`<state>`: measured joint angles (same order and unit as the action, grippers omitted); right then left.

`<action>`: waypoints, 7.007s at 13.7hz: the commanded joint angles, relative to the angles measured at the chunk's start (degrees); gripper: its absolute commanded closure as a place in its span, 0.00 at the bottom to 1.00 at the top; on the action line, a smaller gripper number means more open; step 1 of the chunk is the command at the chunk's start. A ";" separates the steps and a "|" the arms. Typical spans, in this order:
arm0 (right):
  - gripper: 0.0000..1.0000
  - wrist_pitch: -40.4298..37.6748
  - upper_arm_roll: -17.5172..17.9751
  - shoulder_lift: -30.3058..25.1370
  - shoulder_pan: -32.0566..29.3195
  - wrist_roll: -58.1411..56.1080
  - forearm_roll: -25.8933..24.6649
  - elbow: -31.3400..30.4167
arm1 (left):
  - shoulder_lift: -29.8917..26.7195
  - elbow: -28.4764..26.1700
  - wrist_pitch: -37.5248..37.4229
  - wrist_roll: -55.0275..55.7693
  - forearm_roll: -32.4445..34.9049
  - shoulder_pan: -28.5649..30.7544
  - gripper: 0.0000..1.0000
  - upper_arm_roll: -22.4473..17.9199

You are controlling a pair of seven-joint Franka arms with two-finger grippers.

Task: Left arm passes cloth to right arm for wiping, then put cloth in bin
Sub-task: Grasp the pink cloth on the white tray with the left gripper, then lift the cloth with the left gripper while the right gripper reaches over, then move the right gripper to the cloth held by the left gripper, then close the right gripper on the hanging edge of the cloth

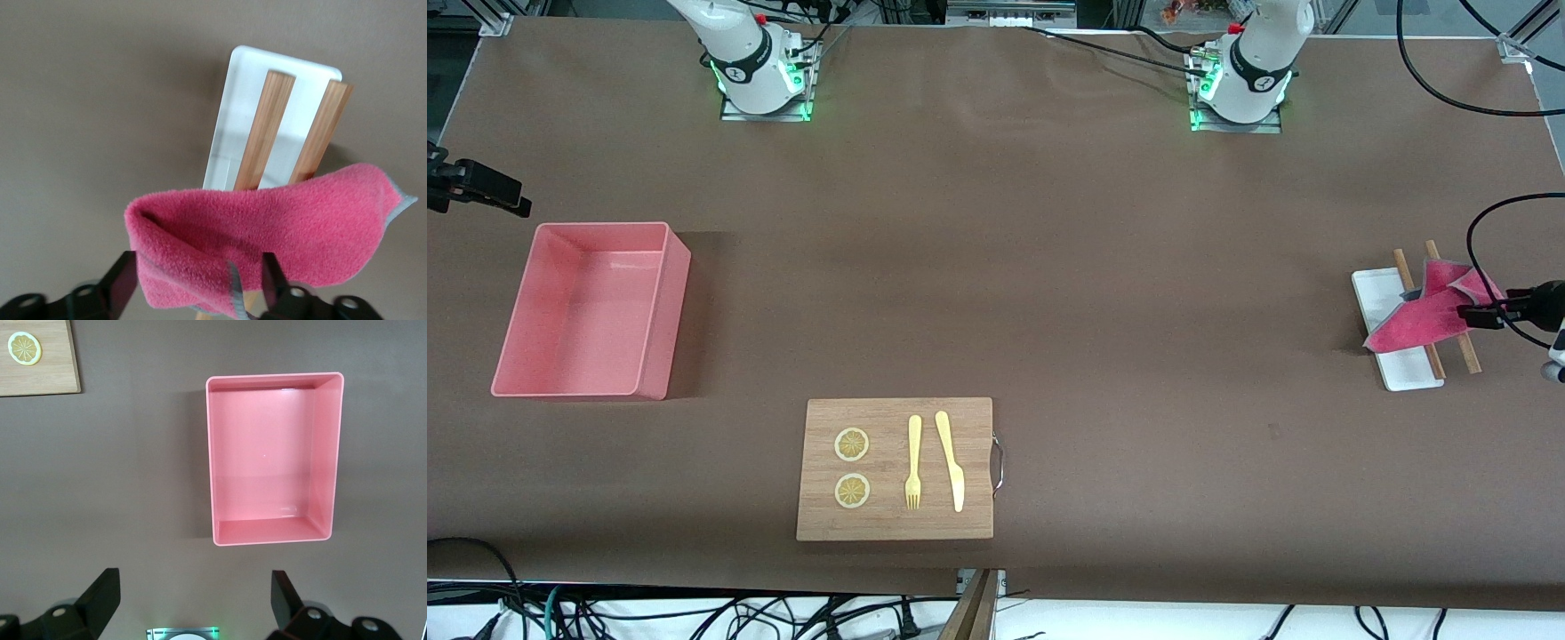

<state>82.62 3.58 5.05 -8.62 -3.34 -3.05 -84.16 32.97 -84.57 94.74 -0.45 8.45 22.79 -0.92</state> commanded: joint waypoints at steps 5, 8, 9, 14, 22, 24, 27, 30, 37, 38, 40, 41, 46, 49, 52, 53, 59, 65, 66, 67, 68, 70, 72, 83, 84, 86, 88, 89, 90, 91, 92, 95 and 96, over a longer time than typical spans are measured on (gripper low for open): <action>0.00 -0.09 0.46 0.83 -0.17 -0.97 1.91 0.93 | -0.98 0.63 -8.16 -0.07 1.31 -0.29 1.00 0.57; 0.00 -0.09 1.08 2.50 0.62 -0.88 1.91 0.93 | -1.06 3.86 -8.52 -5.92 1.49 -1.07 1.00 0.74; 0.00 -0.09 1.08 2.77 0.89 -0.80 2.00 0.84 | -1.06 5.71 -9.56 -6.92 1.40 -1.77 1.00 0.74; 0.00 -0.97 1.08 3.47 5.63 -0.96 1.91 0.40 | -1.94 19.15 -27.12 -6.75 0.35 -12.30 1.00 1.10; 0.00 3.41 1.17 9.00 8.53 10.34 9.46 0.67 | 0.16 23.92 -19.44 15.25 -36.60 -36.83 1.00 0.74; 0.00 6.22 1.17 10.15 10.99 14.04 10.43 0.58 | 0.87 23.66 -14.35 29.74 -52.48 -40.79 1.00 0.74; 0.00 9.04 1.17 12.43 15.03 24.83 13.15 0.58 | 1.57 23.31 -2.76 40.69 -69.23 -47.19 1.00 0.74; 0.00 10.71 1.17 13.40 17.23 36.70 18.15 0.49 | 3.15 23.40 9.46 47.37 -80.48 -53.09 1.00 0.74; 0.00 14.93 1.17 15.25 21.81 52.46 23.44 0.40 | 3.51 25.41 31.45 47.21 -104.66 -62.59 1.00 0.83; 0.00 14.76 1.17 15.34 22.16 53.08 23.53 0.32 | 3.59 26.37 32.69 47.12 -106.08 -63.12 1.00 0.75; 0.00 13.71 1.17 15.34 22.60 53.96 23.53 0.23 | 3.51 26.74 34.54 47.38 -106.62 -64.27 1.00 0.92; 0.00 12.31 1.08 15.25 22.51 53.87 23.53 0.31 | 3.42 26.74 35.16 47.47 -106.88 -64.71 1.00 0.92; 0.00 7.65 0.29 14.20 21.28 52.56 23.53 1.02 | 3.42 26.74 35.51 47.04 -106.97 -65.06 1.00 0.74; 0.00 4.58 0.11 13.49 20.49 52.47 23.53 1.37 | 3.24 26.65 35.43 47.04 -106.97 -65.06 1.00 0.74; 0.00 -2.53 0.11 13.32 18.83 51.07 24.32 5.05 | 3.33 26.39 35.43 46.95 -106.71 -65.06 1.00 0.66; 0.00 -4.47 0.11 13.32 18.38 50.63 24.93 5.84 | 3.50 26.12 35.43 46.86 -106.53 -65.06 1.00 0.66; 0.00 -6.08 0.47 12.88 17.15 54.30 30.64 6.29 | 3.59 25.25 35.17 46.68 -106.27 -64.98 1.00 0.57; 0.00 -2.56 0.29 13.32 15.58 57.57 34.52 6.73 | 3.51 23.40 35.16 43.78 -106.36 -65.06 1.00 0.66; 0.00 -2.47 0.29 13.58 14.78 57.39 34.52 7.51 | 3.51 23.40 35.16 43.78 -106.36 -65.06 1.00 0.66; 0.00 -2.38 0.38 13.75 14.08 57.39 34.61 7.87 | 3.51 23.31 35.08 43.78 -106.36 -65.06 1.00 0.66; 0.00 -2.21 0.46 13.76 14.07 57.48 34.52 7.96 | 3.51 23.31 35.08 43.78 -106.36 -65.06 1.00 0.66; 0.00 -0.80 0.47 13.84 14.07 57.48 34.61 8.05 | 3.51 23.31 34.99 43.78 -106.36 -64.98 1.00 0.66; 0.00 1.47 0.90 14.37 14.42 58.44 35.13 8.05 | 3.42 22.96 34.90 43.70 -106.36 -64.80 1.00 0.66; 0.00 5.44 1.08 16.12 19.52 62.91 38.91 7.43 | 3.33 22.87 34.72 43.78 -106.44 -64.45 1.00 0.66; 0.00 5.09 1.08 16.39 20.13 63.54 38.83 7.35 | 3.33 22.87 34.72 43.78 -106.36 -64.45 1.00 0.66; 0.07 4.74 0.99 16.39 20.23 63.28 38.82 6.56 | 3.33 22.87 34.72 43.78 -106.44 -64.36 1.00 0.66; 0.13 4.57 0.91 16.39 19.79 62.58 38.74 6.55 | 3.33 22.87 34.64 43.78 -106.44 -64.18 1.00 0.66; 0.27 3.96 0.82 16.39 19.53 62.31 38.82 6.55 | 3.33 22.78 34.55 43.78 -106.44 -64.10 1.00 0.66; 0.41 3.34 0.64 16.39 19.35 61.96 38.83 6.64 | 3.33 22.78 34.55 43.78 -106.44 -64.10 1.00 0.66; 0.54 3.25 0.55 16.39 19.17 61.87 38.91 6.64 | 3.24 22.52 34.55 43.78 -106.44 -64.10 1.00 0.66; 0.64 3.07 0.55 16.39 18.82 61.87 38.91 6.64 | 3.24 22.52 34.55 43.78 -106.44 -64.10 1.00 0.66; 0.97 2.54 0.55 16.39 18.64 61.87 38.91 6.55 | 3.24 22.52 34.55 43.78 -106.44 -64.10 1.00 0.66; 1.00 2.54 0.55 16.39 18.64 61.87 38.91 6.55 | 3.24 22.52 34.55 43.78 -106.44 -63.92 1.00 0.66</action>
<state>86.04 4.15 21.77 10.33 59.04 34.94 -77.59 37.17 -60.68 129.40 44.91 -96.69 -41.28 -0.13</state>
